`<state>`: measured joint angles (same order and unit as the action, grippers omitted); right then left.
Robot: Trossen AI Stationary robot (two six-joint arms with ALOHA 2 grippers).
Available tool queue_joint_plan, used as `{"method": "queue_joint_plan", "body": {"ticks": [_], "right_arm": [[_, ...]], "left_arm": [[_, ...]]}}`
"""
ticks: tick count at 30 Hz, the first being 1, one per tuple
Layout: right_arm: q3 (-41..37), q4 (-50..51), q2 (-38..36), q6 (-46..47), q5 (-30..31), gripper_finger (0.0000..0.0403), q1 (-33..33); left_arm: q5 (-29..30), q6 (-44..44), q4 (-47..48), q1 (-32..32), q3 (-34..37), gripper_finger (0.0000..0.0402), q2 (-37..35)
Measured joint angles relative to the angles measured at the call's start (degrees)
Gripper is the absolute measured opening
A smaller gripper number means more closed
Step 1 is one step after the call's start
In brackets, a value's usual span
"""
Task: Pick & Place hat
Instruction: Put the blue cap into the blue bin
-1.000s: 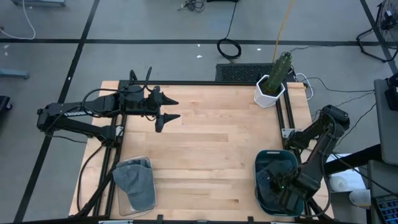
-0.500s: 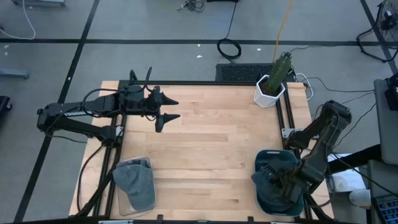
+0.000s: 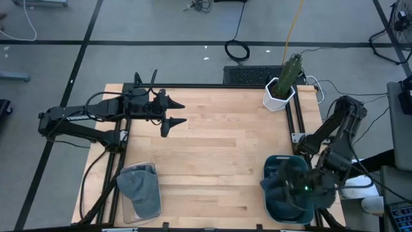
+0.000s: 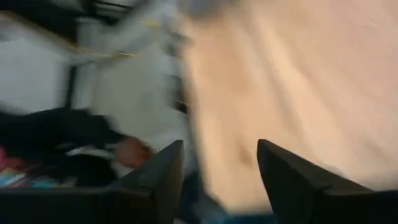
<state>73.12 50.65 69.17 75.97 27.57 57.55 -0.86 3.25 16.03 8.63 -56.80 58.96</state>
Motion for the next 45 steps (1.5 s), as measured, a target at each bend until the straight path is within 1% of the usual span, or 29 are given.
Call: {"method": "queue_joint_plan", "body": {"ticks": [2, 4, 6, 9, 10, 11, 14, 16, 20, 22, 25, 27, 30, 33, 35, 37, 40, 45], "right_arm": [[-0.7, -11.7, 0.7, -11.7, 1.0, 0.0182, 0.3], [-2.0, -21.3, 2.3, -22.9, -0.4, 0.0159, 0.3], [-2.5, -28.1, 4.8, -31.4, -2.4, 0.0126, 0.1], [-2.5, -33.1, 8.1, -39.0, -6.2, 0.0054, -1.2], [-2.1, -33.2, 9.0, -40.1, -7.6, 0.003, -1.8], [-1.5, -32.1, 9.9, -40.6, -8.7, 0.0015, -2.6], [2.0, -25.2, 12.1, -40.7, -9.8, 0.0007, -4.8], [5.4, -17.6, 13.2, -40.7, -10.1, 0.0002, -5.9], [11.7, -2.9, 15.8, -37.8, -13.1, 0.0, -8.2], [13.7, 0.8, 17.0, -36.8, -14.7, 0.0, -8.9], [13.8, 4.2, 18.8, -34.5, -15.9, 0.0, -8.7], [13.3, 7.6, 20.1, -31.9, -17.0, 0.0, -8.4], [12.3, 16.0, 21.7, -26.2, -20.3, 0.0, -7.8], [9.7, 21.5, 23.3, -22.5, -23.2, 0.0, -7.5], [7.1, 21.5, 23.4, -21.3, -25.9, 0.0, -7.2], [4.5, 21.1, 23.4, -20.1, -27.5, 0.0, -7.2], [0.4, 21.9, 23.2, -15.4, -28.1, 0.0, -7.2], [-5.5, 24.4, 23.1, -9.7, -33.5, 0.0, -8.4]], "left_arm": [[0.0, 0.0, 0.0, 0.0, 0.0, 0.028, 0.0], [0.0, 0.0, 0.0, 0.0, 0.0, 0.028, 0.0], [0.0, 0.0, 0.0, 0.0, 0.0, 0.028, 0.0], [0.0, 0.0, 0.0, 0.0, 0.0, 0.028, 0.0], [0.0, 0.0, 0.0, 0.0, 0.0, 0.028, 0.0], [0.0, 0.0, 0.0, 0.0, 0.0, 0.028, 0.0], [0.0, 0.0, 0.0, 0.0, 0.0, 0.028, 0.0], [0.0, 0.0, 0.0, 0.0, 0.0, 0.028, 0.0], [0.0, 0.0, 0.0, 0.0, 0.0, 0.028, 0.0], [0.0, 0.0, 0.0, 0.0, 0.0, 0.028, 0.0], [0.0, 0.0, 0.0, 0.0, 0.0, 0.028, 0.0], [0.0, 0.0, 0.0, 0.0, 0.0, 0.028, 0.0], [0.0, 0.0, 0.0, 0.0, 0.0, 0.028, 0.0], [0.0, 0.0, 0.0, 0.0, 0.0, 0.028, 0.0], [0.0, 0.0, 0.0, 0.0, 0.0, 0.028, 0.0], [0.0, 0.0, 0.0, 0.0, 0.0, 0.028, 0.0], [0.0, 0.0, 0.0, 0.0, 0.0, 0.028, 0.0], [0.0, 0.0, 0.0, 0.0, 0.0, 0.028, 0.0]]}}
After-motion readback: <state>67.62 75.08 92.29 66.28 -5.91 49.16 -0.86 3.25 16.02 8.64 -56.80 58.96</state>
